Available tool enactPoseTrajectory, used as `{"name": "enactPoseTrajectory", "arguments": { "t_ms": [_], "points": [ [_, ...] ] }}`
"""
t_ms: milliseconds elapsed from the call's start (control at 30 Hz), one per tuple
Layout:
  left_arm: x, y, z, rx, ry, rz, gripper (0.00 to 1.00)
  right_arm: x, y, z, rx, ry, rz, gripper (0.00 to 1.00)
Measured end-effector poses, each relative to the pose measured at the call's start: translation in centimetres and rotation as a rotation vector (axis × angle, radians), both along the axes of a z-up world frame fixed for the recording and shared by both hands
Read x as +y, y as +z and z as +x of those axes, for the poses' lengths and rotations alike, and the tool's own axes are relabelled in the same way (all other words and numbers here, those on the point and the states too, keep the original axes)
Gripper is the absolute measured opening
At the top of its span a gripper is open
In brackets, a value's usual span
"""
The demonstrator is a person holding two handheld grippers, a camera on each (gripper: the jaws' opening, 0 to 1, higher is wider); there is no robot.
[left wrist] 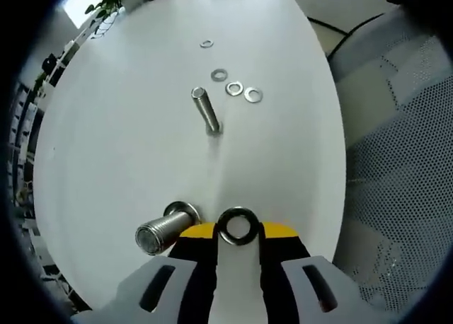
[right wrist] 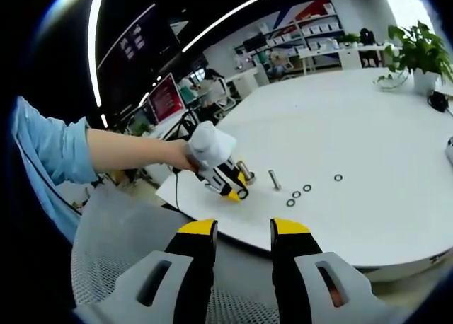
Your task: Place the washer onto the threaded stud by aligning its center hole with the stud, sliding it down to the base, and recovering from edge contact or off-axis alignment until the washer reaches the visible bottom stop.
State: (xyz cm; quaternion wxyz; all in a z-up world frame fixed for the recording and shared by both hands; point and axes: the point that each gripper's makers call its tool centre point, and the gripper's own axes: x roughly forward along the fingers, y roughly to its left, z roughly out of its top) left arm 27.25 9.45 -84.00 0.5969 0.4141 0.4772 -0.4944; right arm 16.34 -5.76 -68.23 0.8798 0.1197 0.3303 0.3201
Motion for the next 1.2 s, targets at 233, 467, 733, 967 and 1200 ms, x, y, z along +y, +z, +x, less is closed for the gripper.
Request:
{"name": "enactPoseTrajectory", "arguments": {
  "t_ms": [233,467,733,967,1200],
  "points": [
    [0.1,0.3,0.3,-0.088,0.018,-0.029,0.19,0.0,0.0,0.0,-0.001,-0.001,0.002,0.32],
    [1.1,0.6,0.2,-0.097,0.028,-0.027,0.19,0.1,0.0,0.0,0.002,0.005,-0.001,0.32],
    [2.0,2.4,0.3,-0.102,0.081,-0.069,0.19,0.1,0.0,-0.1,0.003,0.012,-0.003,0.31],
    [1.4,4.8,0.6,-0.135,0.084,-0.102,0.19,0.1,0.1,-0.1,-0.001,0.009,-0.001,0.31],
    [0.4,7.4,0.8,-0.167,0.055,-0.129,0.19,0.1,0.1,-0.1,-0.004,0.007,0.003,0.31]
  ]
}}
